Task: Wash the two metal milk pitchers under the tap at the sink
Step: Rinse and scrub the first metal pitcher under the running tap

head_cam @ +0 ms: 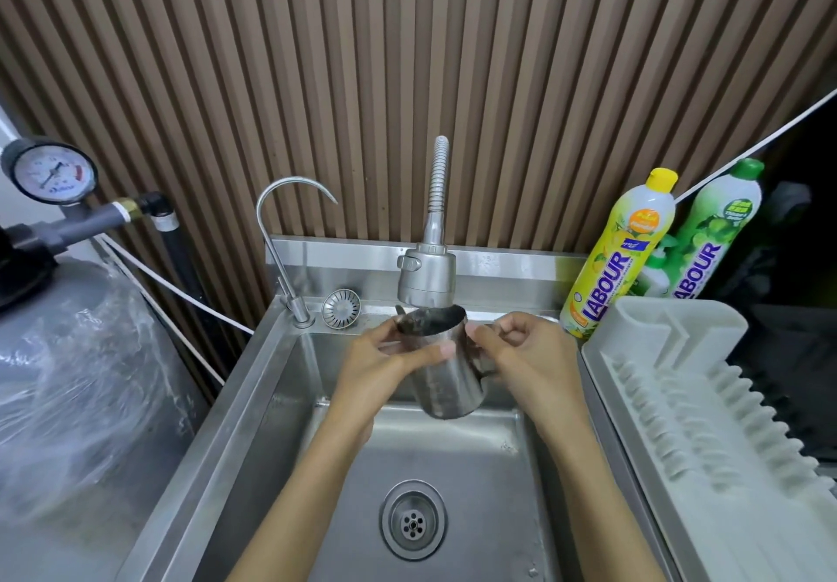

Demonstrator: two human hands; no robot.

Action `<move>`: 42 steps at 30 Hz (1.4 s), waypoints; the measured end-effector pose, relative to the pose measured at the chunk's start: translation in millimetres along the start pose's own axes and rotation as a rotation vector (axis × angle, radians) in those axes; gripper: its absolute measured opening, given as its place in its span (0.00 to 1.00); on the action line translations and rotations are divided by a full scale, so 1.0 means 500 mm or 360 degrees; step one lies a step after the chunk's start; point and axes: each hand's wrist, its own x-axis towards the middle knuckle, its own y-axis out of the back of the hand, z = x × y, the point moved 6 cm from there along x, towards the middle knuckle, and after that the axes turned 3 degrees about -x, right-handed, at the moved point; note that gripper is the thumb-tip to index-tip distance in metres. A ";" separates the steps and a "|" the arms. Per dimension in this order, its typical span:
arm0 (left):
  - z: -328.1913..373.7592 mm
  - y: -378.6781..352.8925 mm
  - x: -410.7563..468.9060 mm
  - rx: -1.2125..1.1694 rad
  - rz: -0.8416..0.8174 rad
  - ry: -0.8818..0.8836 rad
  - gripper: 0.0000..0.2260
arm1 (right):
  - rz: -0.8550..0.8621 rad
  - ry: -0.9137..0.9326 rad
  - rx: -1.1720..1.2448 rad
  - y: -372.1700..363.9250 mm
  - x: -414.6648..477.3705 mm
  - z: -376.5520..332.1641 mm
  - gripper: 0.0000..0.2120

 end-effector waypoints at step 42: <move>-0.023 -0.032 0.030 -0.0292 0.0010 -0.0198 0.22 | -0.0017 0.0335 0.0100 -0.004 0.007 -0.008 0.11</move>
